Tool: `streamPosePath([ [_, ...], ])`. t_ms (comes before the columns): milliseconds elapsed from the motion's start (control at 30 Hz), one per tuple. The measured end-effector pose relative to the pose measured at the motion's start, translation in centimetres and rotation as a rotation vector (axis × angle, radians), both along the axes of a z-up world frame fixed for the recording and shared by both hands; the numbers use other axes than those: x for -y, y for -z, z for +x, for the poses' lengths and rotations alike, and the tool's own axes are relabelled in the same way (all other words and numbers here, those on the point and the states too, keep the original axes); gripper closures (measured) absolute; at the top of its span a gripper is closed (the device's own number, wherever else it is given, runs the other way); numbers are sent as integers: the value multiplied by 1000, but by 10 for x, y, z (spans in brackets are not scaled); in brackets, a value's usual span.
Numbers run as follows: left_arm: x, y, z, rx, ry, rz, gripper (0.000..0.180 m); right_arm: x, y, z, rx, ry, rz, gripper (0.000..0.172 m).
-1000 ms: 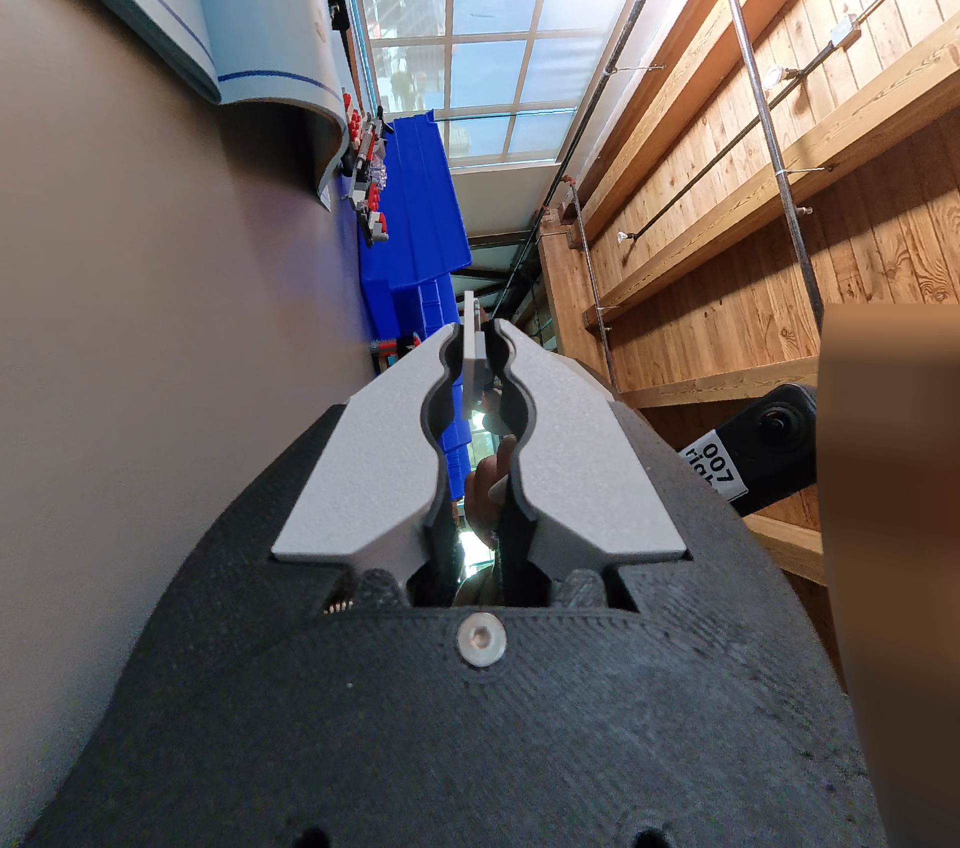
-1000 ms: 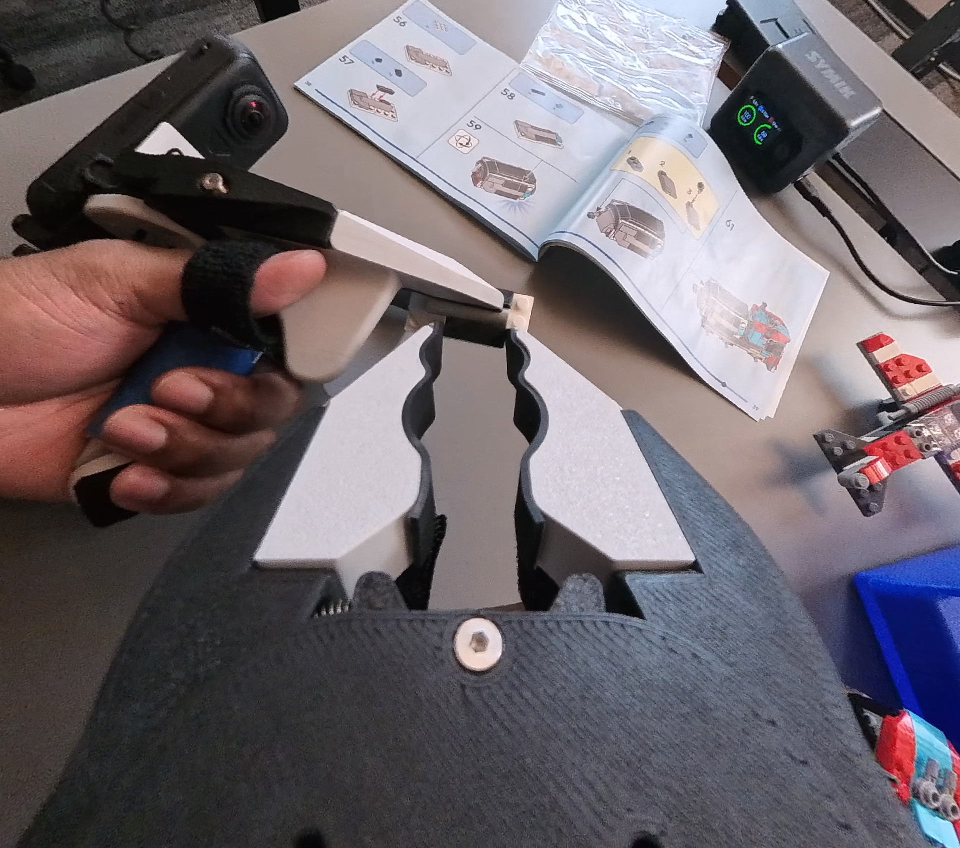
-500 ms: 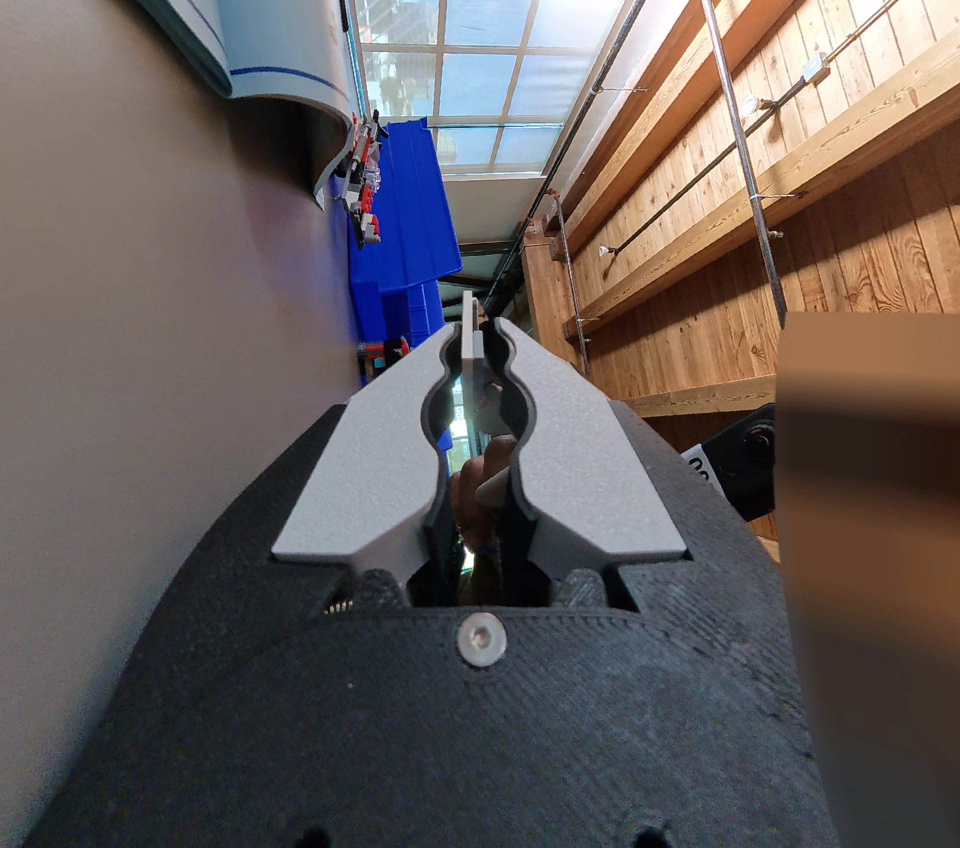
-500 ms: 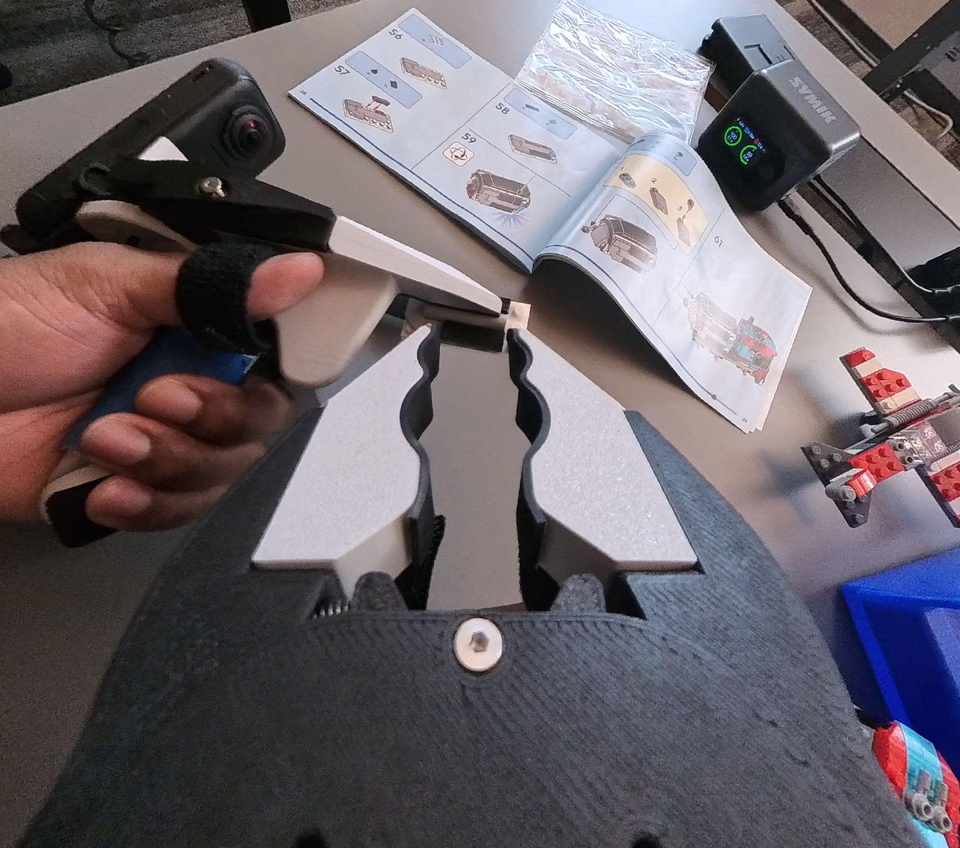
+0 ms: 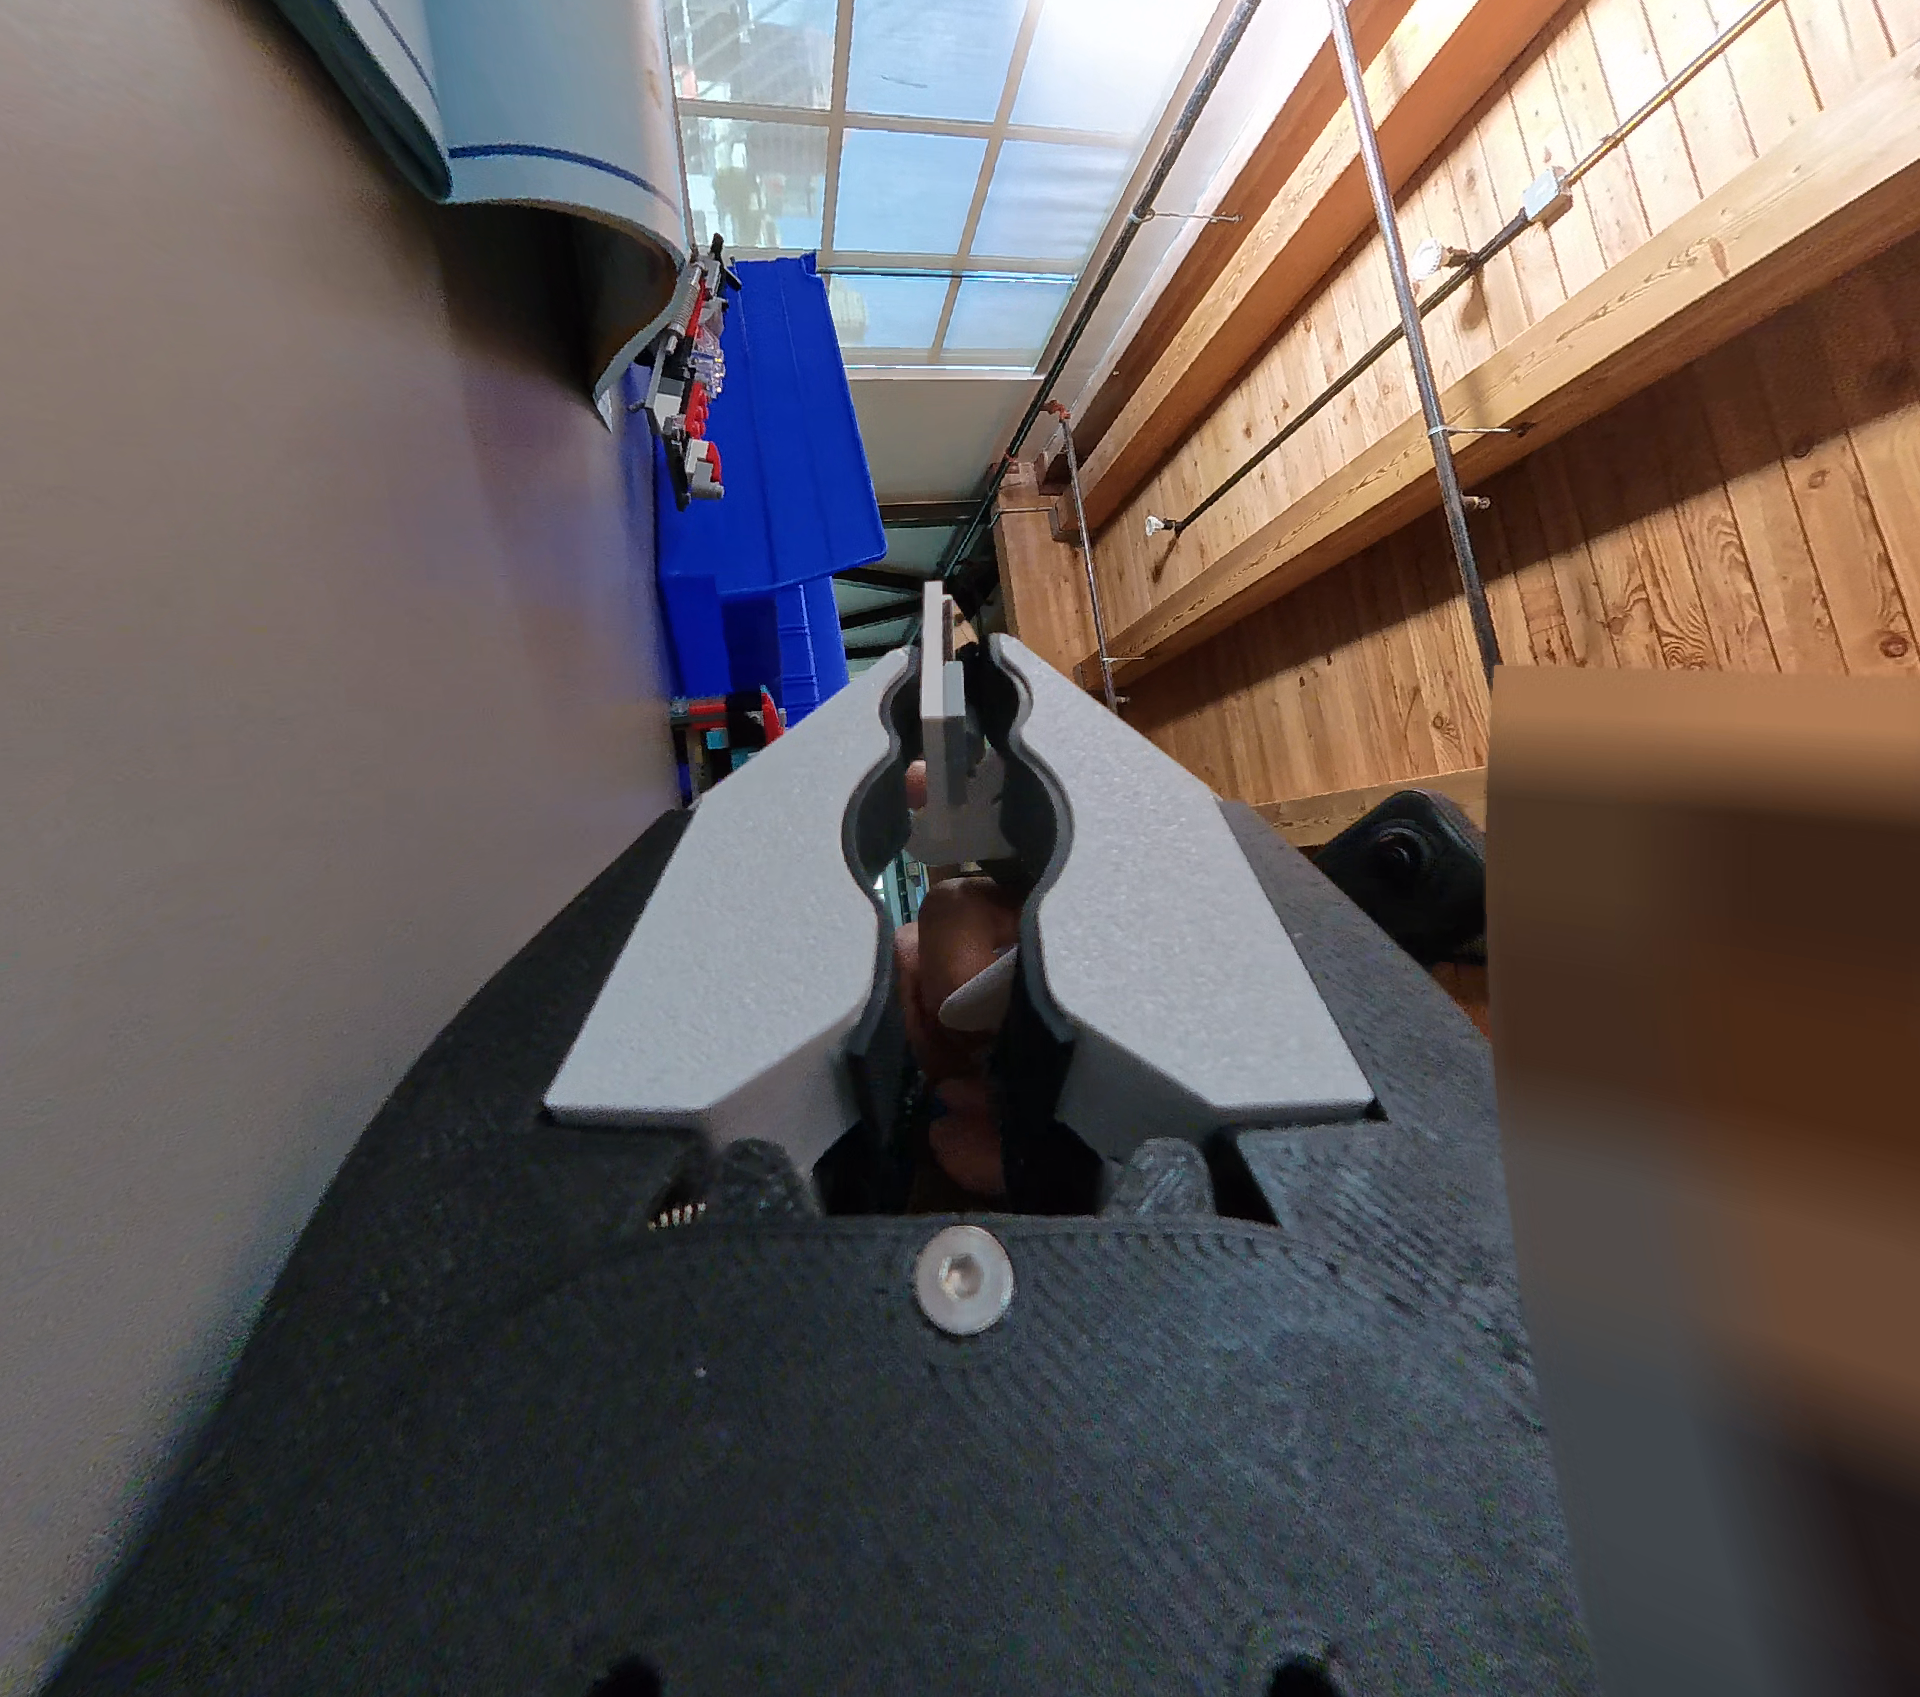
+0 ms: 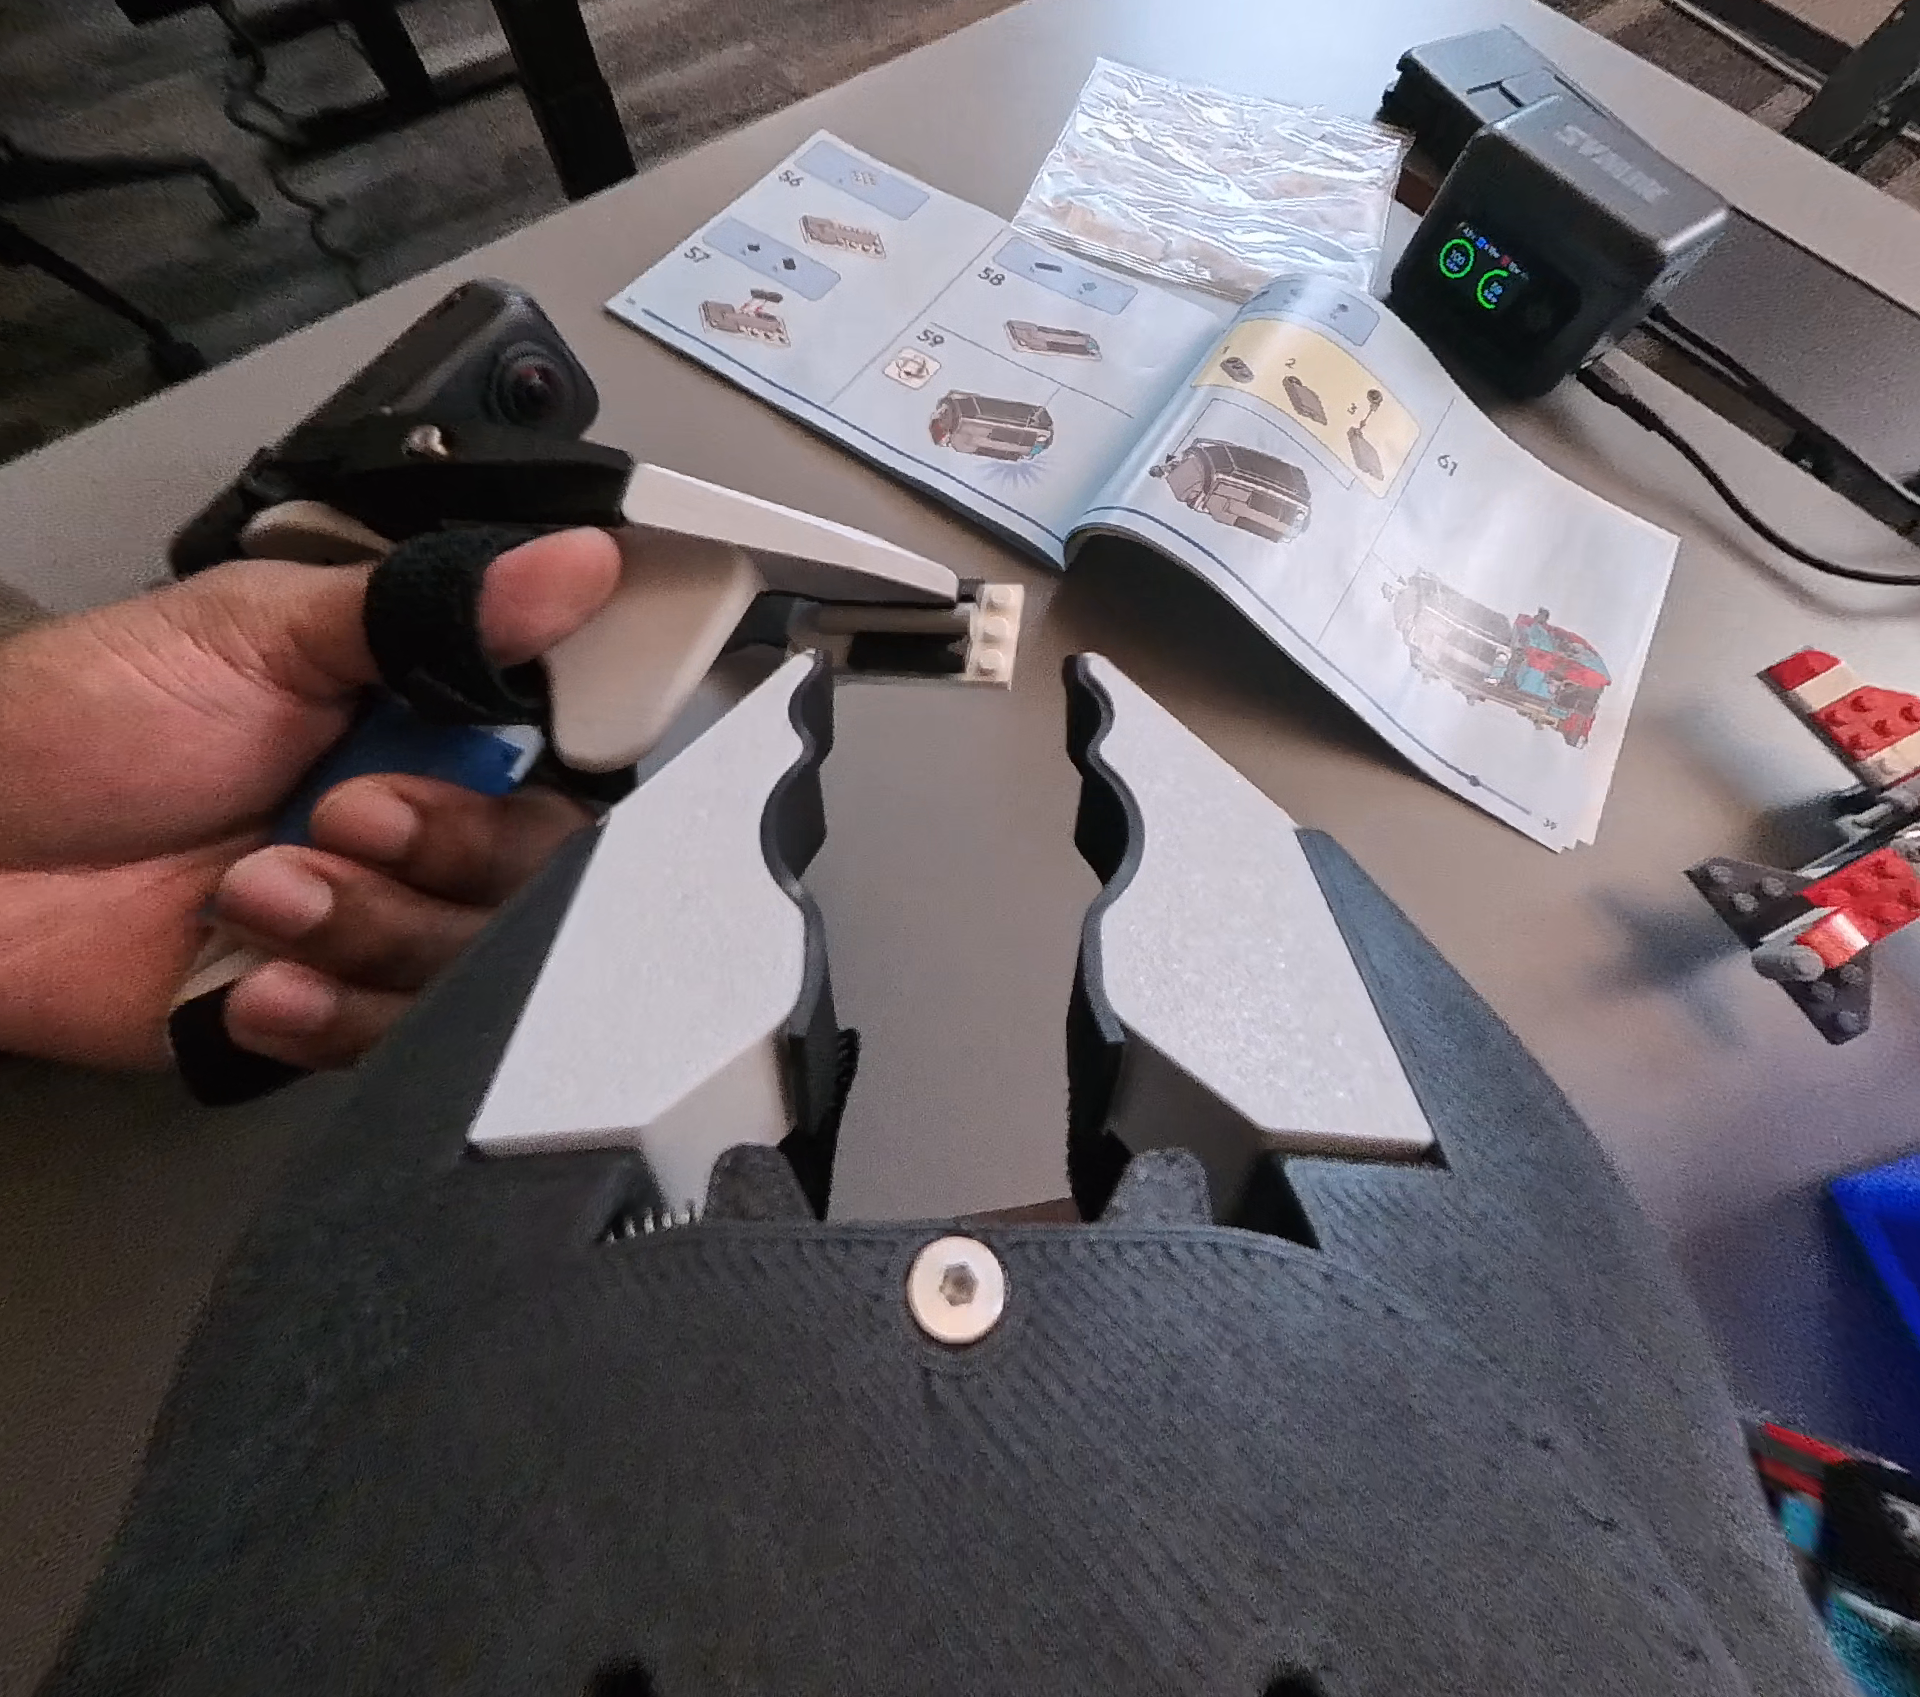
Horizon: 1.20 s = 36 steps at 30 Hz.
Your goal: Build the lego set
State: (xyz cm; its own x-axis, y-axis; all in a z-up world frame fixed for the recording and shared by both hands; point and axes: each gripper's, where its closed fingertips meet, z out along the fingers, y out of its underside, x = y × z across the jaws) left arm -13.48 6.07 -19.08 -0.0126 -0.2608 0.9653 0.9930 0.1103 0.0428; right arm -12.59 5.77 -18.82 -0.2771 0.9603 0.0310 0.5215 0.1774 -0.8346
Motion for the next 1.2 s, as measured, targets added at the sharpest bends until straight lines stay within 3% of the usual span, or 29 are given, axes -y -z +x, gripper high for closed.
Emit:
streamPosePath([
  [300,4,-16,-2,-54,-18,95,169,-1,-14,2,-48,90,-535,127],
  [433,6,-25,-3,-107,-32,135,169,-2,-17,2,-58,100,-693,128],
  [767,5,-33,6,-171,-4,172,169,6,-18,2,-53,79,-838,143],
  [1033,4,-36,10,-196,12,186,170,9,-25,4,-83,49,-886,160],
  [1200,6,-42,12,-217,20,219,170,10,-31,5,-114,31,-894,162],
])
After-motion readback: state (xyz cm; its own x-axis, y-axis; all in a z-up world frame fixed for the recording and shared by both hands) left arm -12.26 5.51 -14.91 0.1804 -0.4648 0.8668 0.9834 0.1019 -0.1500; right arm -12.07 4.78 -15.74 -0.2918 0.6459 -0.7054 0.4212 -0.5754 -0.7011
